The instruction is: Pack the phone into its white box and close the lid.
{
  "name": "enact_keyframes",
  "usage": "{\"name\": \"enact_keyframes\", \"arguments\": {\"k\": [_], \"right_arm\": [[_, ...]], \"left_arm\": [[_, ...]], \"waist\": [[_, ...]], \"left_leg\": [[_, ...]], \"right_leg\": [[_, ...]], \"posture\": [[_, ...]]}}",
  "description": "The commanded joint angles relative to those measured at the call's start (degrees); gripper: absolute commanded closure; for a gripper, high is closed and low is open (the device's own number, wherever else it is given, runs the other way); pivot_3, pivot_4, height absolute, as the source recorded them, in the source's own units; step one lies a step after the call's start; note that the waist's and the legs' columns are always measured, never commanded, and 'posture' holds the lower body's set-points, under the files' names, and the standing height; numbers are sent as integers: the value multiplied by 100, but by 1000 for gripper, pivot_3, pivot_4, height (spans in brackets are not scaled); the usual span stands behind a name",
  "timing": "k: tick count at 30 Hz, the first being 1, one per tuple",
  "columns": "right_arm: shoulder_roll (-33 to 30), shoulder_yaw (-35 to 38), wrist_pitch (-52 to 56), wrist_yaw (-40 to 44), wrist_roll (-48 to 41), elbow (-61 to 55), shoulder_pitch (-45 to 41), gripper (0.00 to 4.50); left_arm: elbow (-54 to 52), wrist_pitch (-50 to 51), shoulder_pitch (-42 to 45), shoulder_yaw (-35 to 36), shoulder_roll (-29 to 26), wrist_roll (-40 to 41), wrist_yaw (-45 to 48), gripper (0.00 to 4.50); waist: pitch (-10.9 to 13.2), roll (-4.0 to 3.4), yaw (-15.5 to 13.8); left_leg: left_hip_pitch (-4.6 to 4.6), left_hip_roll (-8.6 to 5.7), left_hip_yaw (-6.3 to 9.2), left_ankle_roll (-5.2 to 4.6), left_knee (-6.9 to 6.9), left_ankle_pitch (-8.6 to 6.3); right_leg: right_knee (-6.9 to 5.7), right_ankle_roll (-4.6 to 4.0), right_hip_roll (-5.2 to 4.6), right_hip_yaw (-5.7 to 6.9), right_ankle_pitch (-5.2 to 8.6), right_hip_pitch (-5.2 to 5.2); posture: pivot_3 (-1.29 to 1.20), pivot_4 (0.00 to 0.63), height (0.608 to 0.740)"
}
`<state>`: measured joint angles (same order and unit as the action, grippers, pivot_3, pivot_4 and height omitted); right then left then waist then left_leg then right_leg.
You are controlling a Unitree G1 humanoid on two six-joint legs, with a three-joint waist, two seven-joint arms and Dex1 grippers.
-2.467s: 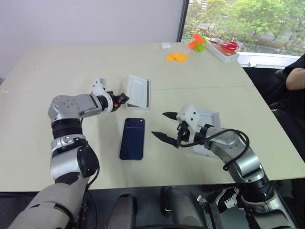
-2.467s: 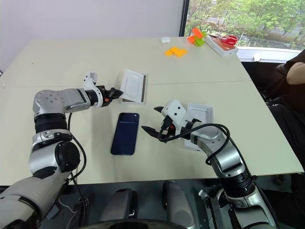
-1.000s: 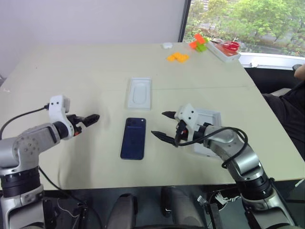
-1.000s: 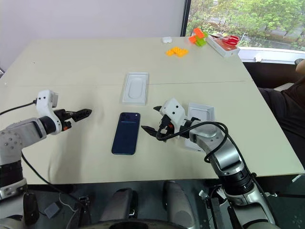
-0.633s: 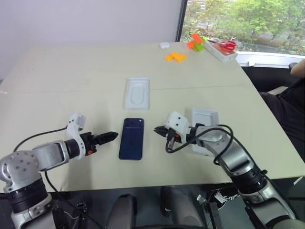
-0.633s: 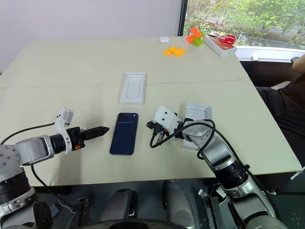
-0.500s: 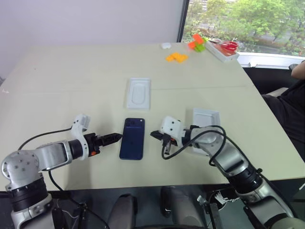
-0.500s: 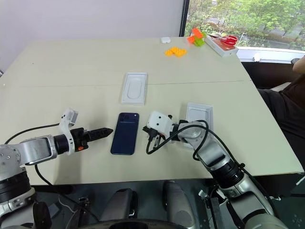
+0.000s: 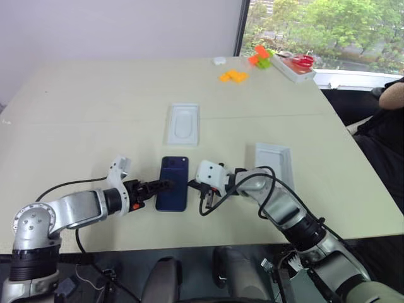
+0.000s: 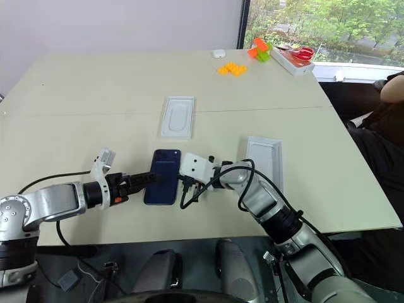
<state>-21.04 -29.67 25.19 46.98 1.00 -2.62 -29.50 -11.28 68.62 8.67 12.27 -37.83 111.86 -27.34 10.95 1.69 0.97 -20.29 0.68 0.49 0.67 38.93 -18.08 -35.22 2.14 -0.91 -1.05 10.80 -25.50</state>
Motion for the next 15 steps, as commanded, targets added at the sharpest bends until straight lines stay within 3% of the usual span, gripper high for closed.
{"name": "enact_keyframes", "arguments": {"k": [1, 15], "right_arm": [[192, -84, -223, 118, -18, 11, -57, 4430], [343, 3, -285, 125, 79, 67, 10, 4430]], "left_arm": [[-124, -207, -124, -429, -27, 114, 84, 0], [-247, -647, -176, -659, -53, 114, 232, 0]], "waist": [[0, 0, -4], [0, -1, -22]], "left_leg": [[0, -1, -1, 0, 0, 0], [-4, -6, -2, 0, 0, 0]], "right_leg": [[0, 1, 0, 0, 1, 1], [6, 16, -2, 0, 11, 2]], "posture": [[0, 150, 726], [0, 150, 726]]}}
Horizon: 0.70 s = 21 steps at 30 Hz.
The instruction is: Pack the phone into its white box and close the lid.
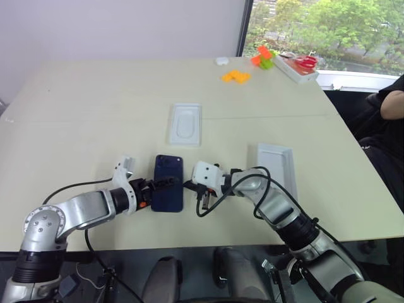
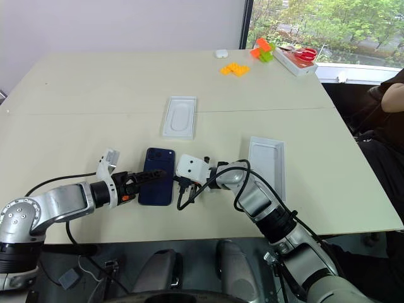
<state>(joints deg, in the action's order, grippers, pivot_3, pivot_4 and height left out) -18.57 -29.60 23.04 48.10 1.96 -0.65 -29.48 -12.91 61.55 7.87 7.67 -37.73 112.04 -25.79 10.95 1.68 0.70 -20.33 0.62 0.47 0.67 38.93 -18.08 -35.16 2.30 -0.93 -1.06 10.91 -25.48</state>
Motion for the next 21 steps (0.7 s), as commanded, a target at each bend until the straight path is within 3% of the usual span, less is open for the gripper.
{"name": "enact_keyframes", "arguments": {"k": [1, 5, 9, 19, 21], "right_arm": [[97, 4, -65, 11, -14, -132, 12, 4430], [110, 21, -70, 14, -12, -108, 3, 4500], [125, 31, -55, 7, -16, -115, 3, 4500], [169, 61, -35, -21, -6, -92, 1, 4500], [169, 65, -40, -32, 4, -93, -4, 4500]], "left_arm": [[-80, 60, -104, -189, -96, 96, 104, 0], [-35, 39, -113, -146, -185, 96, 190, 1331], [-78, 12, -145, -95, -260, 96, 282, 3362], [0, -69, -243, -3, -289, 96, 407, 3362], [8, -72, -256, 23, -291, 96, 435, 3907]], "waist": [[0, 0, 7], [2, -1, 12], [5, 0, 14], [8, -4, 27], [8, -3, 25]], "left_leg": [[0, 0, 0, 0, 0, 0], [-2, 0, 0, 0, 0, 0], [-4, 1, 0, 0, 0, 0], [-6, 5, 0, 0, -1, 0], [-6, 5, 0, 0, -2, 0]], "right_leg": [[0, 0, 0, 0, 0, 0], [2, 2, 1, 0, 2, -2], [2, 3, 1, 0, 2, -4], [3, 3, 6, 1, 3, -8], [3, 3, 6, 1, 3, -9]], "posture": [[0, 150, 726], [0, 150, 726], [0, 150, 726], [0, 150, 726], [0, 150, 726]]}}
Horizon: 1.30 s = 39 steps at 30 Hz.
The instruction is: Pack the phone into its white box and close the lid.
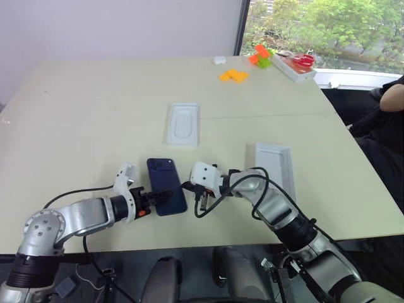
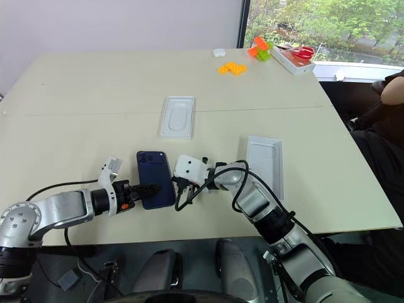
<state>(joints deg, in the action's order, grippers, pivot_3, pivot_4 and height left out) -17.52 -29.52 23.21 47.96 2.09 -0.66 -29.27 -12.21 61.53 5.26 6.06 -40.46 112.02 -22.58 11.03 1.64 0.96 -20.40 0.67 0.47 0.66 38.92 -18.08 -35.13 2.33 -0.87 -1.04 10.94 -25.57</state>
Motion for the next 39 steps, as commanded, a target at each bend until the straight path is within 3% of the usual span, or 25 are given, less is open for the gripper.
{"name": "enact_keyframes", "arguments": {"k": [1, 2, 13, 16, 20, 24, 27, 31, 34, 38, 39], "right_arm": [[60, 64, -60, -21, -7, -93, -29, 4500], [54, 72, -66, -27, -3, -94, -33, 4500], [-40, 528, -236, 70, -131, 408, -676, 4500], [106, 606, -589, 34, -24, 1195, -1307, 3617], [350, 613, -1216, -86, 188, 2433, -2082, 1630], [681, 714, -1839, -297, 375, 4228, -2994, 1630], [846, 867, -2122, -513, 397, 5086, -3368, 1630], [1039, 1183, -2181, -544, 248, 5664, -3647, 1630], [1175, 1464, -2015, -434, 69, 5858, -3771, 2454], [1323, 1818, -1710, -572, -53, 6165, -4012, 4458], [1344, 1880, -1660, -590, -73, 6201, -4054, 4458]], "left_arm": [[-60, -68, -3, 195, -30, 98, 133, 4189], [-60, -69, -11, 204, -46, 98, 155, 4453], [-144, -231, -312, 887, -230, 98, 422, 4453], [-62, -303, -402, 1258, -247, 98, 491, 4500], [-30, -313, -422, 1458, -268, 98, 509, 4500], [-127, -344, -519, 1504, -287, 98, 428, 4500], [-265, -423, -598, 1514, -234, 98, 375, 4500], [-479, -579, -751, 1524, -143, 98, 304, 4500], [-536, -646, -799, 1508, -132, 98, 288, 4500], [-521, -665, -741, 1465, -152, 98, 346, 4500], [-525, -661, -730, 1448, -168, 98, 358, 4500]], "waist": [[0, 1, -1], [0, 0, 5], [7, -3, 32], [11, -8, 27], [11, -7, 23], [11, -6, 25], [10, -5, 13], [12, -7, 10], [12, -8, 17], [12, -8, 21], [12, -8, 20]], "left_leg": [[0, 0, 0, 0, 0, 0], [0, 2, 0, 0, 0, 0], [-4, 6, -5, 0, -3, 0], [-11, 7, -4, 0, -5, 0], [-15, 8, -11, 0, -14, 0], [-33, 4, -17, 0, -23, 0], [-96, 6, -14, 2, -15, 2], [-113, 3, -13, 5, -17, 3], [-113, -6, -14, 5, -18, 3], [-110, -10, -15, 7, -16, 4], [-109, -10, -14, 7, -15, 4]], "right_leg": [[0, 0, 0, 0, 0, 0], [1, 0, 0, 1, 0, 0], [1, 0, 10, -2, 0, -11], [1, -2, 17, -2, 0, -20], [1, -6, 20, -2, -2, -27], [5, -27, 14, -13, -15, -49], [1, -27, 6, -12, -20, -106], [3, -24, -22, -10, -22, -119], [3, -24, -37, -9, -22, -119], [1, -25, -45, 0, -22, -118], [-1, -26, -45, 1, -22, -117]], "posture": [[0, 150, 726], [0, 150, 726], [0, 150, 726], [0, 150, 726], [0, 150, 726], [0, 150, 726], [0, 150, 726], [0, 150, 726], [0, 150, 726], [0, 150, 726], [0, 150, 726]]}}
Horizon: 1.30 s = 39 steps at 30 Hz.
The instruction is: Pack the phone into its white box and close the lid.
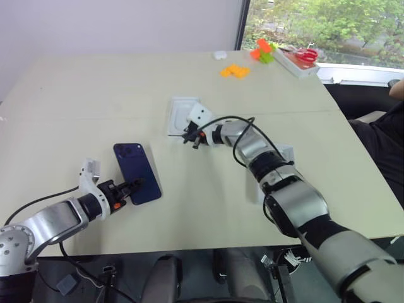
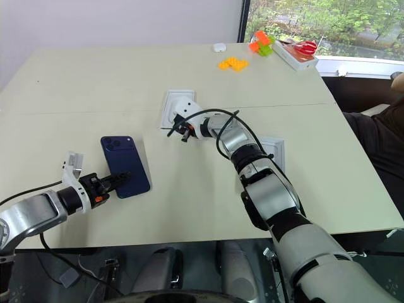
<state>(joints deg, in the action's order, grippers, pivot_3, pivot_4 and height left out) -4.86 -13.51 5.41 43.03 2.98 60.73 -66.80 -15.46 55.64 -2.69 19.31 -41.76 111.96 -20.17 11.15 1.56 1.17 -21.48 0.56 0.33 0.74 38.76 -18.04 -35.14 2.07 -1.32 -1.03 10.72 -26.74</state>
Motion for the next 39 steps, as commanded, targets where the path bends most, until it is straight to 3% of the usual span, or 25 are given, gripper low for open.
{"name": "enact_keyframes", "arguments": {"k": [1, 13, 18, 29, 39], "right_arm": [[95, 333, 151, -98, -175, 83, -337, 4458], [297, 498, 115, -981, 126, 888, -686, 4458], [400, 241, -74, -1103, 527, 1118, -723, 4458], [260, -337, -453, 101, 1155, 1036, -559, 4458], [-135, -452, -699, 1200, 1181, 396, -200, 4458]], "left_arm": [[-202, -65, 75, 100, -55, 104, 115, 4500], [-94, -61, 142, -62, -49, 104, 151, 4500], [-39, -58, 166, -109, -91, 104, 198, 4500], [-20, -121, 95, -130, -132, 103, 239, 4500], [-79, -161, 104, -168, -99, 104, 191, 4500]], "waist": [[0, 0, -1], [0, 0, 7], [-1, 1, 17], [-1, 1, 30], [-1, 1, 2]], "left_leg": [[0, 0, 1, 1, 0, 0], [-1, -6, 0, 1, 0, 1], [0, -7, 1, 2, 0, 1], [7, -7, 1, 2, 1, 1], [9, -10, 2, 3, 3, 2]], "right_leg": [[-1, 0, 0, 1, 0, 0], [-2, 3, -6, 2, -2, 1], [-3, 4, -5, 2, -2, 1], [-6, 13, -6, 2, -7, 6], [-7, 18, -8, 3, -10, 9]], "posture": [[0, 150, 726], [0, 150, 726], [0, 150, 726], [0, 150, 726], [0, 150, 726]]}}
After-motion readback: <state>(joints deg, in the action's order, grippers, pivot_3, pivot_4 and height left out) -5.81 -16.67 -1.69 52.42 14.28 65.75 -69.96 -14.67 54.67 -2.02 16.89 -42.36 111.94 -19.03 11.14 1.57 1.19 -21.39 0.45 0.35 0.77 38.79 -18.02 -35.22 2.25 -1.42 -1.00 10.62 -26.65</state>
